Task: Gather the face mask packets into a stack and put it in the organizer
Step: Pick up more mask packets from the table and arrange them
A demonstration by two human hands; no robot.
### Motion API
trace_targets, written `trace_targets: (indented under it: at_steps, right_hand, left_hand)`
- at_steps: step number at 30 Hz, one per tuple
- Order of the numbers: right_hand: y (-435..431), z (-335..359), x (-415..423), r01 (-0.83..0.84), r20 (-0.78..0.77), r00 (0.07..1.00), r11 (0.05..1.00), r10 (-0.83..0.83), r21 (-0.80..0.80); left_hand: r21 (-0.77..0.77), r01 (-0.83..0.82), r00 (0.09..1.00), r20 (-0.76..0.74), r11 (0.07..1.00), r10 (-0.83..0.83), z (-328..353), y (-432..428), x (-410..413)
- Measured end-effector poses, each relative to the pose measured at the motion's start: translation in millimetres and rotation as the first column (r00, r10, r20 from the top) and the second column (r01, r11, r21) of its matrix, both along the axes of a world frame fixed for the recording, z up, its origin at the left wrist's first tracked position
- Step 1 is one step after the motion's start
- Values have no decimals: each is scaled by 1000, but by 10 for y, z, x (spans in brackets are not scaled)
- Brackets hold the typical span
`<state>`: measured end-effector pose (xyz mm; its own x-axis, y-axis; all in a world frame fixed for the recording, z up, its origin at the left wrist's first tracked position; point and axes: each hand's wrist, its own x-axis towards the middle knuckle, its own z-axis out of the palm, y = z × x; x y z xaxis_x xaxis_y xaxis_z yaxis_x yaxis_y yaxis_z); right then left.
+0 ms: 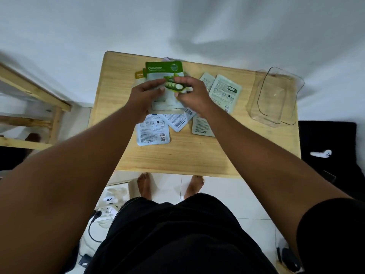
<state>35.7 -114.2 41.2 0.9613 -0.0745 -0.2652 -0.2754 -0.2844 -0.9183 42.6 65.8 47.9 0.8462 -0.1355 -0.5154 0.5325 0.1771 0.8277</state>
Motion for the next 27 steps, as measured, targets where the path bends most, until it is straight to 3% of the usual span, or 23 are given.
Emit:
trace_targets:
  at_steps: [4,8,11,20,24,27]
  right_hand:
    - [227,-3,29,-83,72,994,996,86,-45]
    - [341,-103,202,108,-10,994,994,-108,-10]
    - [378,-217,262,215,4,976,960,-218,-181]
    - [875,-626,384,-47,-46,999,853,27,-520]
    - [1006,-648,496,-148,-157,986,729,56,-669]
    - [1048,-660,576,-146,-188,982,705,19,-694]
  left_hand:
    - [14,-48,999,-5,999,48,-9,260,-52]
    - [88,-135,990,-35,987,139,-142,552,12]
    - [165,-200,976,-59,966,212,-270,778,30]
    - [240,-167,978,-80,956,190,-534,1237,19]
    - [251,-126,985,-82,960,151,-578,1258,78]
    - [244,-105,987,-97,964,131,-610,1261,120]
